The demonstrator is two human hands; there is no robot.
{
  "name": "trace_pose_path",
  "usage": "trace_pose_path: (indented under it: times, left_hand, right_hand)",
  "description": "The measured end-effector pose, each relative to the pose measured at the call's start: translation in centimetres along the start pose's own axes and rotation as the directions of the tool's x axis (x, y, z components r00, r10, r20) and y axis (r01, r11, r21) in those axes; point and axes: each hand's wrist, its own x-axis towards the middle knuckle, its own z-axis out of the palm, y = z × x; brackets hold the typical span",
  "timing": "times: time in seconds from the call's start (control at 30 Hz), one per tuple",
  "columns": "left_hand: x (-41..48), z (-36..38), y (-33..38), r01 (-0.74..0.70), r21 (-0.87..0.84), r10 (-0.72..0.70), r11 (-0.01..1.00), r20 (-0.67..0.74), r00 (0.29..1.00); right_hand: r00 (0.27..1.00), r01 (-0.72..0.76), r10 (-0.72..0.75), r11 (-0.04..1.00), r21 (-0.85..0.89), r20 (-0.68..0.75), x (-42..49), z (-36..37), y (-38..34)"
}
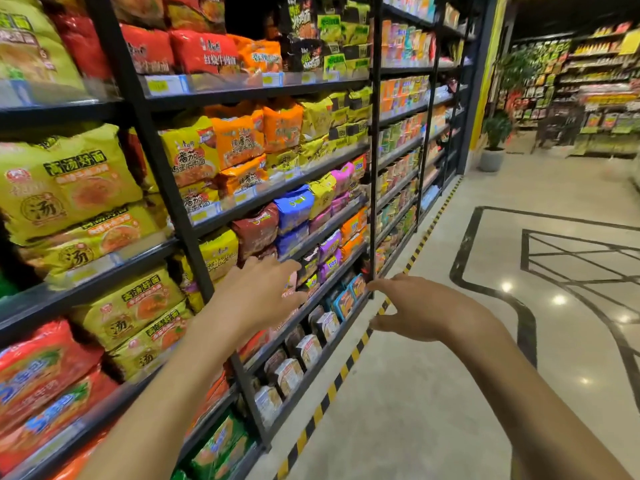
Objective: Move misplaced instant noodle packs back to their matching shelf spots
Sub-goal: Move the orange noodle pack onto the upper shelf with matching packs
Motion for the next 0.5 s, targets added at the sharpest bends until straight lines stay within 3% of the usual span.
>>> trace_pose_path:
  times: [0.5]
  left_hand:
    - [20.8, -2.4, 8.7, 0.145, -0.024, -0.145, 0.989, -0.035, 0.989]
  right_hand:
    - [0.983, 0.176, -0.179, 0.982, -0.066, -0.030, 16.4, -7.8, 17.0]
